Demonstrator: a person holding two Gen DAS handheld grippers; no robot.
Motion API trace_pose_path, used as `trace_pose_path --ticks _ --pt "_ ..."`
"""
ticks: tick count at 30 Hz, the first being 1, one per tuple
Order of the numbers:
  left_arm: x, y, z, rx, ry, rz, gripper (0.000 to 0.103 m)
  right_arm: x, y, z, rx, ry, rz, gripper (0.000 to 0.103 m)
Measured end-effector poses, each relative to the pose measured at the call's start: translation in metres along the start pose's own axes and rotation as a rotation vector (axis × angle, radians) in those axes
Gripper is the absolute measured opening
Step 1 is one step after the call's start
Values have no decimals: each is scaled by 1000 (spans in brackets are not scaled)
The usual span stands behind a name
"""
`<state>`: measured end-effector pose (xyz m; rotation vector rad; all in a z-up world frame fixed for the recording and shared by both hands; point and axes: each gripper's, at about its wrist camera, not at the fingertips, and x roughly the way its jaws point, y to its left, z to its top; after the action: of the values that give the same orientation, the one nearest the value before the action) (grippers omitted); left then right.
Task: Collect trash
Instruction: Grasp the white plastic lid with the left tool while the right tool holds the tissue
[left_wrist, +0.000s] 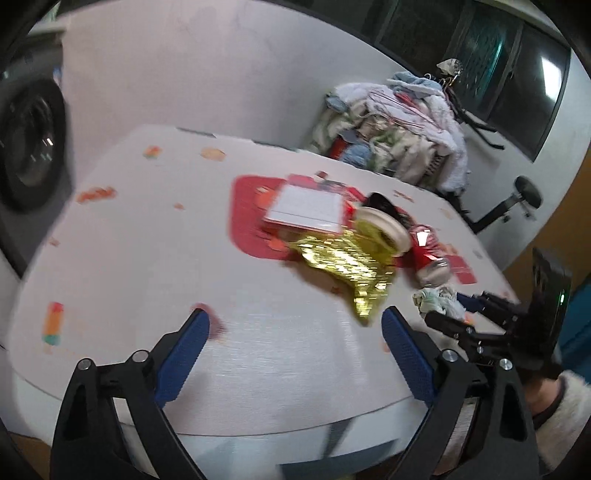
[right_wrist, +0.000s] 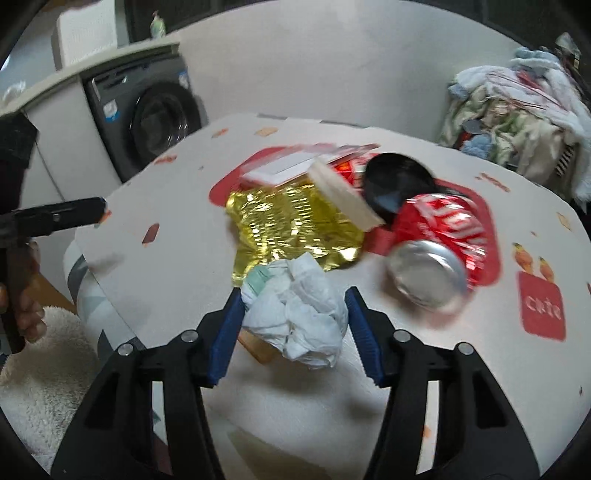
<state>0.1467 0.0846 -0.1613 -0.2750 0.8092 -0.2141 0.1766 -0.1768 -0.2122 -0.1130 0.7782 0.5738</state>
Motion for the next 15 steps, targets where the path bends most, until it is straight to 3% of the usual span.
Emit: trace_pose_path --ticks 4,9,15 --pt "15 -14 10 -50 19 -87 87 -22 -22 -11 46 -18 -57 57" --pt "33 -32 29 -71 23 -123 82 -42 -51 -29 122 -35 -105 57" --pt "76 -51 59 -143 99 -172 59 -58 -74 -51 168 -43 -156 57"
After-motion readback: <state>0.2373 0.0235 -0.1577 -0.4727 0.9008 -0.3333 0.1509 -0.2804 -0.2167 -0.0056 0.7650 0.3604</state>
